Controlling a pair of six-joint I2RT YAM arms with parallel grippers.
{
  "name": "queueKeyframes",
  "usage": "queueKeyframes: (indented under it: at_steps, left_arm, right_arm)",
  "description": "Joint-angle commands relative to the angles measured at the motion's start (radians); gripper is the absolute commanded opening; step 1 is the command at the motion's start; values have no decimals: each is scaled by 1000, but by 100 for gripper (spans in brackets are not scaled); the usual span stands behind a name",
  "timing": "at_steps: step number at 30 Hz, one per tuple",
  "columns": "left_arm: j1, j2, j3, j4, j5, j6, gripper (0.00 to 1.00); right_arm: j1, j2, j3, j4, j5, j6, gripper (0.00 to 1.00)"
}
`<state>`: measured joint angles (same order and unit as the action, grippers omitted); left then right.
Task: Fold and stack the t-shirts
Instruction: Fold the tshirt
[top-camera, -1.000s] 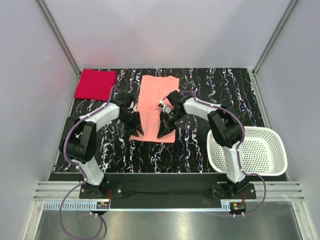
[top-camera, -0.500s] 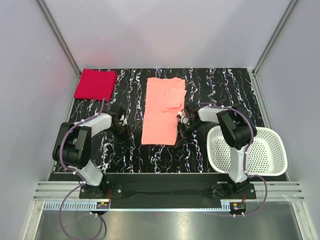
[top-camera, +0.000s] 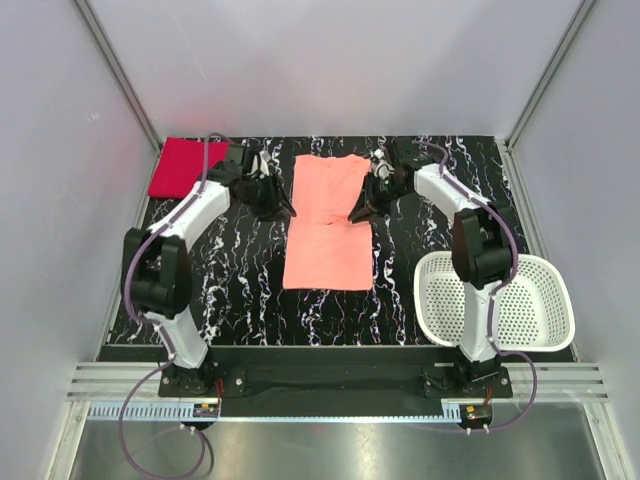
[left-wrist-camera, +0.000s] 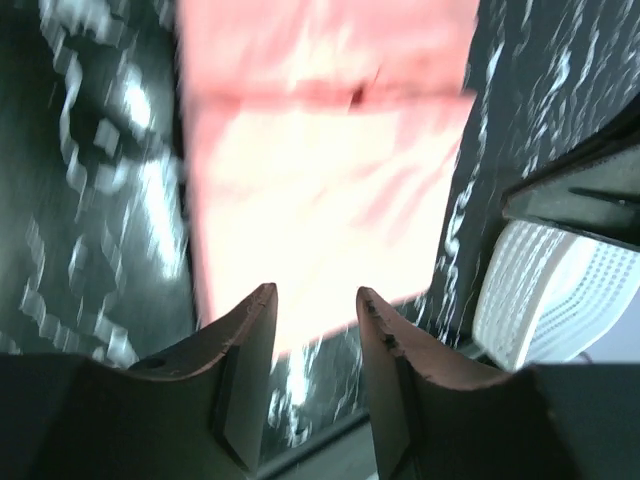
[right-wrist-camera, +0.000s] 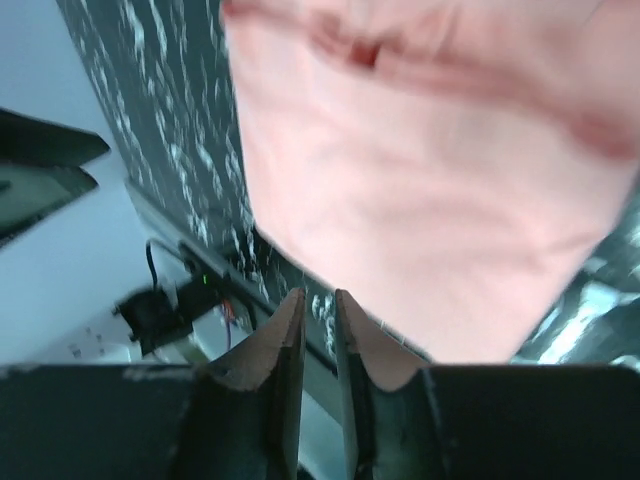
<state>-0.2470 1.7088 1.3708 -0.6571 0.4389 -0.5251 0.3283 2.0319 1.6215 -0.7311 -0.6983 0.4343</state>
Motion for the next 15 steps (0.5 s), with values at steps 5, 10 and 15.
queueKeyframes:
  at_steps: [5,10,15]
  left_arm:
    - [-17,286,146,217,83,-72,43]
    - [-20,388,154,179,15,-92,38]
    - [-20,446,130,60,-90,-75,33]
  right_arm:
    - [-38,223,254,-50,89,75,25]
    - [-38,300,235,24,39,126,25]
    - [-35,314,141,41,40,104,23]
